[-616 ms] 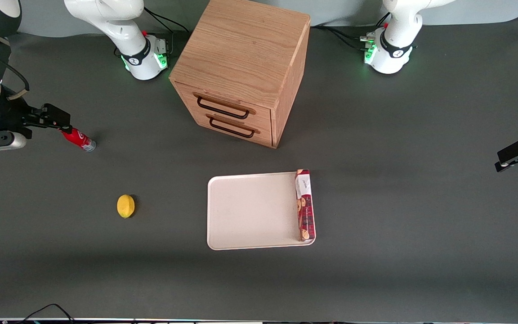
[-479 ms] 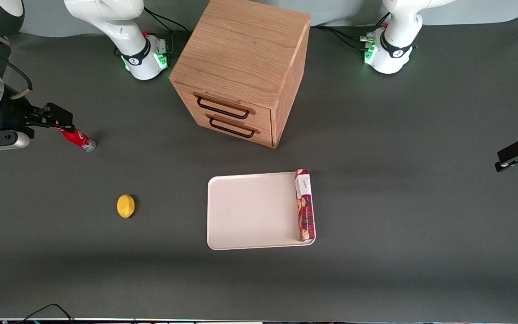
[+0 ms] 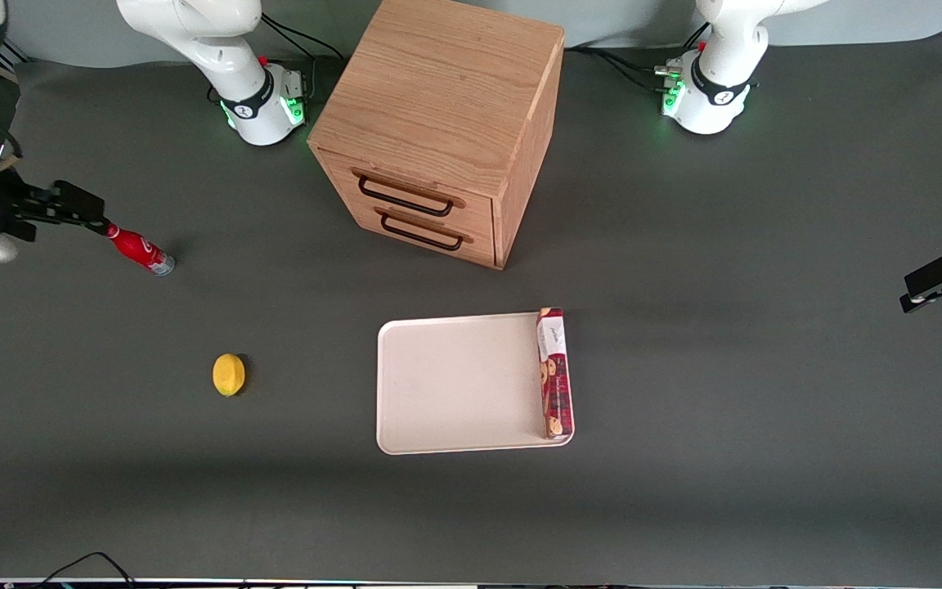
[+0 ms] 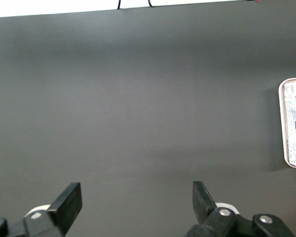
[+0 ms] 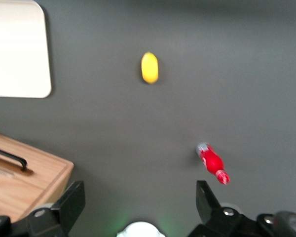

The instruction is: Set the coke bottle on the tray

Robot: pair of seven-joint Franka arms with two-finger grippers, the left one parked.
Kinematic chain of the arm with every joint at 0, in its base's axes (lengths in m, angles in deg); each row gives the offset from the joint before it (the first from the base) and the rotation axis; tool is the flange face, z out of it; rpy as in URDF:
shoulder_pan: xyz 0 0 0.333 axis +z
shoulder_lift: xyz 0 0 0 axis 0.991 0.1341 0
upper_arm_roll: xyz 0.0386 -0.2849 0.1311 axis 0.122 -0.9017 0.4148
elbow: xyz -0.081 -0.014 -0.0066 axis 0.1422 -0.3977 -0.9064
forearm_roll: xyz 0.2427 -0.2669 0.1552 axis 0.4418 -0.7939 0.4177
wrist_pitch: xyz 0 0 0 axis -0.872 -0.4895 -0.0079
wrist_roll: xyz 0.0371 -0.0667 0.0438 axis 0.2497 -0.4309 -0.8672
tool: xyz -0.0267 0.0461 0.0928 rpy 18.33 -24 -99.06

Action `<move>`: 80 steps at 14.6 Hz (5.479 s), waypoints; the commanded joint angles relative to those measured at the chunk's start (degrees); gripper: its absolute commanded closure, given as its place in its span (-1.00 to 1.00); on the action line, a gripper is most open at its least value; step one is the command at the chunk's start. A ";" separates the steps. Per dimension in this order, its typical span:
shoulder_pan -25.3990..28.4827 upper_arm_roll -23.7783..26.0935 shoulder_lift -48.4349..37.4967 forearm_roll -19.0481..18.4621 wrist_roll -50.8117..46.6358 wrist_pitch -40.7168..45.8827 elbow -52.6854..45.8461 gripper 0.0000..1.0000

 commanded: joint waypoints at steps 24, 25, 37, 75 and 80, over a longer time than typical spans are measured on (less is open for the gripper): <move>-0.16 -25.81 -13.21 -7.85 19.50 -50.67 61.01 1.00; 0.11 -25.72 -13.29 -7.85 19.33 -50.49 60.66 1.00; 1.25 -1.51 -9.19 2.61 8.99 -14.20 15.61 1.00; 0.55 3.48 -8.44 -0.47 -9.25 -1.07 11.82 -1.00; 0.81 1.89 -13.39 2.76 -8.19 -10.32 22.43 -1.00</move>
